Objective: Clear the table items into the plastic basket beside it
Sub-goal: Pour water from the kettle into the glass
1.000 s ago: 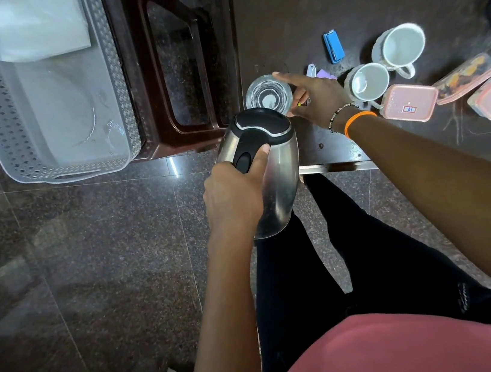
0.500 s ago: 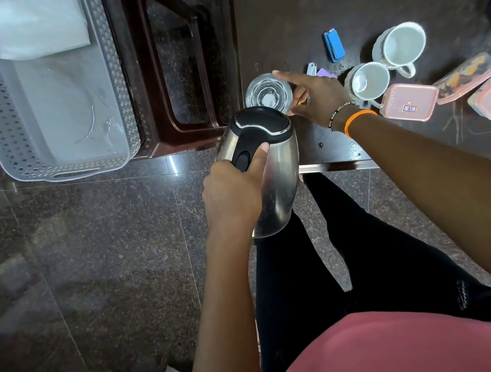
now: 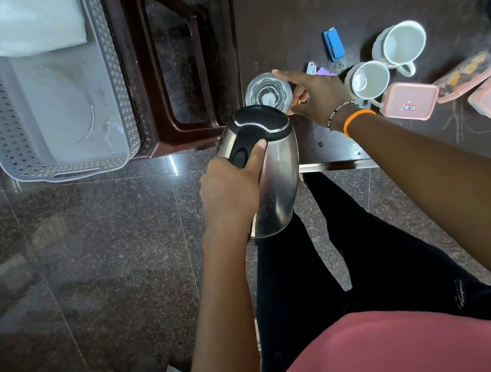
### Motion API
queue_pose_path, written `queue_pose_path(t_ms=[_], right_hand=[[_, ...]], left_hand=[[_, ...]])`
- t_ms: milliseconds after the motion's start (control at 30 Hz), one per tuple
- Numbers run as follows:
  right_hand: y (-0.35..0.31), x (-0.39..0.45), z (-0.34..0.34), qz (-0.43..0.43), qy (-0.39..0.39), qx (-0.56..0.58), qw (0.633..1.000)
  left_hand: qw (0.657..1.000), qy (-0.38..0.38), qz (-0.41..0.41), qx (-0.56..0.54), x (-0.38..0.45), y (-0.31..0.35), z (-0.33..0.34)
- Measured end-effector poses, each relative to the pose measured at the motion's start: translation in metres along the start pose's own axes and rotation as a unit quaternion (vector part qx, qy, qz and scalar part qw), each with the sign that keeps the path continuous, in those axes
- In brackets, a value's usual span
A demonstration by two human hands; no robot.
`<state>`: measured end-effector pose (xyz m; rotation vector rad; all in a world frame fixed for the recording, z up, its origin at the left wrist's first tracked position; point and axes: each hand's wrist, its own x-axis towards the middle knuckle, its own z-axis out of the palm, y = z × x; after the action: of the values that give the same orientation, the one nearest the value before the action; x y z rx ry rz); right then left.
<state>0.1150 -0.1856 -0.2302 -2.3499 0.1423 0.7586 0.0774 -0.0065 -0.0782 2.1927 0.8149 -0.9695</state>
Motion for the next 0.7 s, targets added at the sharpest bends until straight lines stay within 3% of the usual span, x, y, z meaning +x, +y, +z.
queue_pose_path(t_ms=[700], right_hand=[[0.0, 0.0018, 0.001, 0.003, 0.0, 0.014, 1.0]], left_hand=[[1.0, 0.008, 0.013, 0.011, -0.0003, -0.0004, 0.0023]])
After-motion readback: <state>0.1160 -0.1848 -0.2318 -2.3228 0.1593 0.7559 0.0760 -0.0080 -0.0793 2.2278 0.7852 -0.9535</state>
